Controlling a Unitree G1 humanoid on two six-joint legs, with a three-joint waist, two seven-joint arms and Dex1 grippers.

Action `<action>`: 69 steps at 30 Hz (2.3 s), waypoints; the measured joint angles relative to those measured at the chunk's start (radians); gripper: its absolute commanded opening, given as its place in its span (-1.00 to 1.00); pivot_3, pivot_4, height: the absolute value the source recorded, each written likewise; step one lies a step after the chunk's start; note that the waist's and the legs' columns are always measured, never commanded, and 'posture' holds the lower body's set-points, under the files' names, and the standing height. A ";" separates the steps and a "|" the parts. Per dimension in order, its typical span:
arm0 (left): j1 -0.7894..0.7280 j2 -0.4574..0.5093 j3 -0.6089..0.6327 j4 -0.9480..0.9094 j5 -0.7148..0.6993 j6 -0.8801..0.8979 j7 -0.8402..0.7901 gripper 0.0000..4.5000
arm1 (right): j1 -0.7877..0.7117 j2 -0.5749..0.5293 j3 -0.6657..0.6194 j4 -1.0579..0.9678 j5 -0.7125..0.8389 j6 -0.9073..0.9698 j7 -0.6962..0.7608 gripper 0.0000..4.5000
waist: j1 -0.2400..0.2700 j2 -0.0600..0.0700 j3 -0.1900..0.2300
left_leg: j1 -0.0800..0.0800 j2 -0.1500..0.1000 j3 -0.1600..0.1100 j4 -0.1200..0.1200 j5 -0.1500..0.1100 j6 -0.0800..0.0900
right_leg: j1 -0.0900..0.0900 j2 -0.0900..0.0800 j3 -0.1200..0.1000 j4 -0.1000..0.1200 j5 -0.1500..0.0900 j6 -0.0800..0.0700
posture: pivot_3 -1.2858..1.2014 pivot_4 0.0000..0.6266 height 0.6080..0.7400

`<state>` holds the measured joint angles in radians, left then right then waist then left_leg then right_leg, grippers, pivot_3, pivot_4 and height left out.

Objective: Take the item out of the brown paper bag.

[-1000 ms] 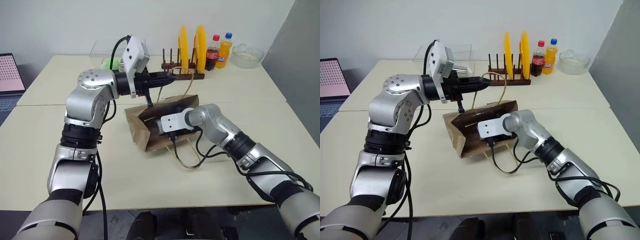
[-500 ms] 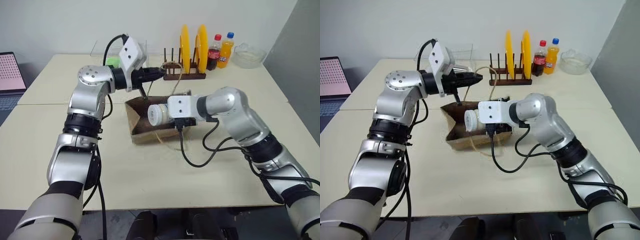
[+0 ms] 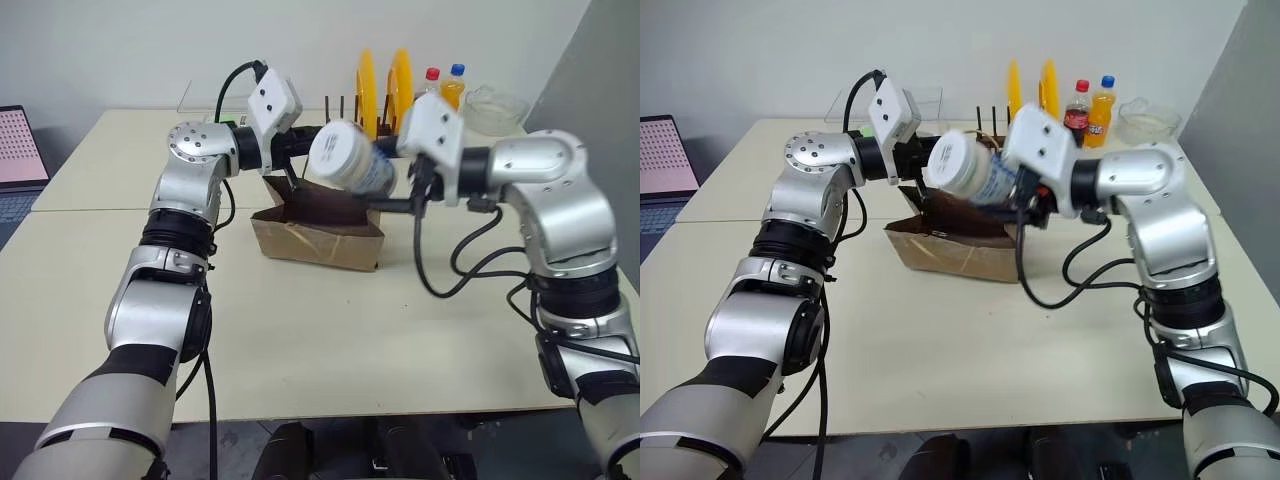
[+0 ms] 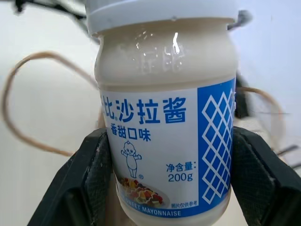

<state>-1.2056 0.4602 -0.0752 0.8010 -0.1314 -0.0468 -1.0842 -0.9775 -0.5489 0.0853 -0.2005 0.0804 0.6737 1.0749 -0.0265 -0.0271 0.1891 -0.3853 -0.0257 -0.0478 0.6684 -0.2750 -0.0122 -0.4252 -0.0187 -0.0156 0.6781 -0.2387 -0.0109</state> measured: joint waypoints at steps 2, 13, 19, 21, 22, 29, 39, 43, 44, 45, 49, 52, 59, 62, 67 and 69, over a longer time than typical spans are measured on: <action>0.009 0.002 0.000 -0.007 0.000 0.003 0.000 -1.00 | 0.000 -0.080 -0.042 0.013 -0.002 -0.004 -0.032 0.37 | 0.001 0.000 0.000 | 0.000 0.000 0.000 0.000 0.000 0.000 | 0.000 0.000 0.000 0.000 0.000 0.000 | 0.03 -0.52 1.00; 0.063 0.020 0.004 -0.114 -0.005 0.073 0.007 -1.00 | 0.121 -0.257 0.131 0.495 -0.292 -0.364 -0.200 0.37 | -0.011 0.000 0.000 | 0.004 0.002 0.008 -0.003 0.000 0.000 | -0.001 0.001 0.005 0.001 0.000 0.000 | 0.03 -0.52 1.00; 0.096 0.018 0.004 -0.182 -0.007 0.115 0.018 -1.00 | 0.019 -0.179 0.259 0.845 -0.406 -0.547 -0.243 0.37 | -0.010 0.000 0.001 | 0.003 0.002 0.009 -0.003 0.000 0.000 | -0.001 0.000 0.005 0.001 0.000 0.000 | 0.03 -0.52 1.00; 0.112 0.018 0.005 -0.210 -0.009 0.134 0.024 -1.00 | -0.020 -0.167 0.281 0.933 -0.426 -0.607 -0.244 0.37 | -0.008 0.000 0.001 | 0.002 0.001 0.009 -0.003 0.000 0.000 | -0.001 0.000 0.005 0.000 0.000 0.000 | 0.03 -0.52 1.00; 0.116 0.019 0.005 -0.220 -0.010 0.141 0.025 -1.00 | -0.033 -0.161 0.291 0.967 -0.437 -0.631 -0.243 0.37 | -0.007 0.000 0.001 | 0.002 0.001 0.009 -0.003 0.000 0.000 | -0.001 0.000 0.005 0.000 0.000 0.000 | 0.03 -0.52 1.00; 0.140 0.022 0.005 -0.266 -0.023 0.171 0.029 -1.00 | -0.074 -0.113 0.328 1.132 -0.473 -0.735 -0.226 0.37 | -0.005 0.000 0.001 | 0.002 0.001 0.009 -0.003 0.002 -0.003 | -0.001 0.000 0.005 0.000 0.000 0.000 | 0.03 -0.52 1.00; 0.141 0.023 0.005 -0.283 -0.025 0.176 0.031 -1.00 | -0.105 -0.109 0.324 1.184 -0.489 -0.774 -0.219 0.99 | -0.006 0.001 0.001 | 0.002 0.002 0.009 -0.002 0.002 -0.003 | -0.001 0.000 0.005 0.001 0.000 0.000 | 0.03 -0.52 1.00; 0.141 0.022 0.005 -0.282 -0.025 0.175 0.031 -1.00 | -0.101 -0.123 0.317 1.145 -0.488 -0.776 -0.200 0.99 | -0.005 0.001 0.001 | 0.002 0.001 0.009 -0.002 0.002 -0.003 | -0.001 0.000 0.005 0.001 0.000 0.000 | 0.03 -0.52 1.00; 0.141 0.021 0.005 -0.282 -0.025 0.175 0.031 -1.00 | -0.095 -0.138 0.309 1.111 -0.485 -0.775 -0.189 0.99 | -0.005 0.001 0.001 | 0.002 0.001 0.009 -0.002 0.002 -0.003 | -0.001 0.000 0.005 0.001 0.000 0.000 | 0.03 -0.52 1.00; 0.141 0.021 0.004 -0.281 -0.025 0.174 0.031 -1.00 | -0.081 -0.161 0.291 1.060 -0.472 -0.770 -0.173 0.99 | -0.004 0.001 0.001 | 0.002 0.001 0.009 -0.002 0.002 -0.003 | -0.001 0.000 0.005 0.001 0.000 0.000 | 0.03 -0.52 1.00; 0.137 0.021 0.005 -0.270 -0.024 0.170 0.042 -1.00 | 0.035 -0.278 0.156 0.743 -0.357 -0.645 -0.076 0.99 | 0.000 0.000 0.001 | 0.001 0.001 0.008 -0.002 0.000 0.000 | -0.001 0.000 0.004 0.000 0.000 0.000 | 0.03 -0.52 1.00; 0.123 0.020 0.009 -0.235 -0.023 0.168 0.050 -1.00 | 0.215 -0.335 -0.018 0.401 -0.194 -0.469 -0.020 0.99 | 0.006 0.000 0.001 | 0.001 0.002 0.006 -0.002 0.000 0.000 | 0.000 0.000 0.003 0.000 0.000 0.000 | 0.03 -0.52 1.00; 0.087 0.036 0.006 -0.182 -0.017 0.153 0.042 -0.73 | 0.621 -0.104 -0.273 -0.236 0.120 -0.174 -0.167 1.00 | -0.001 0.000 0.000 | 0.005 0.002 0.004 -0.002 0.000 0.000 | 0.003 0.001 0.001 0.002 -0.003 0.005 | 0.03 -0.52 1.00; 0.082 0.070 0.006 -0.187 -0.021 0.171 0.010 -0.33 | 0.720 0.067 -0.224 -0.414 0.176 -0.113 -0.311 1.00 | -0.006 0.000 0.001 | 0.005 0.002 0.005 -0.002 0.001 -0.001 | 0.002 0.001 0.003 0.002 -0.003 0.005 | 0.03 -0.52 1.00; 0.098 0.162 0.030 -0.271 -0.030 0.215 -0.025 0.40 | 0.742 0.178 -0.118 -0.498 0.162 -0.120 -0.470 1.00 | -0.002 0.000 0.001 | 0.004 0.001 0.004 -0.001 0.001 -0.001 | 0.002 0.000 0.003 0.001 -0.003 0.006 | 0.03 -0.52 1.00; 0.116 0.190 0.055 -0.310 -0.047 0.234 -0.024 0.70 | 0.743 0.179 -0.092 -0.484 0.141 -0.134 -0.494 1.00 | -0.001 0.000 0.001 | 0.004 0.001 0.004 -0.001 0.001 -0.001 | 0.002 0.000 0.002 0.001 -0.003 0.006 | 0.03 -0.52 1.00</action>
<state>-1.0891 0.6506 -0.0198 0.4909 -0.1784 0.1872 -1.1086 -0.2347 -0.3698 -0.0071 -0.6849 0.2213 0.5400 0.5808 -0.0280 -0.0270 0.1898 -0.3811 -0.0246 -0.0440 0.6675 -0.2742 -0.0134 -0.4229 -0.0184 -0.0132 0.6794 -0.2418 -0.0053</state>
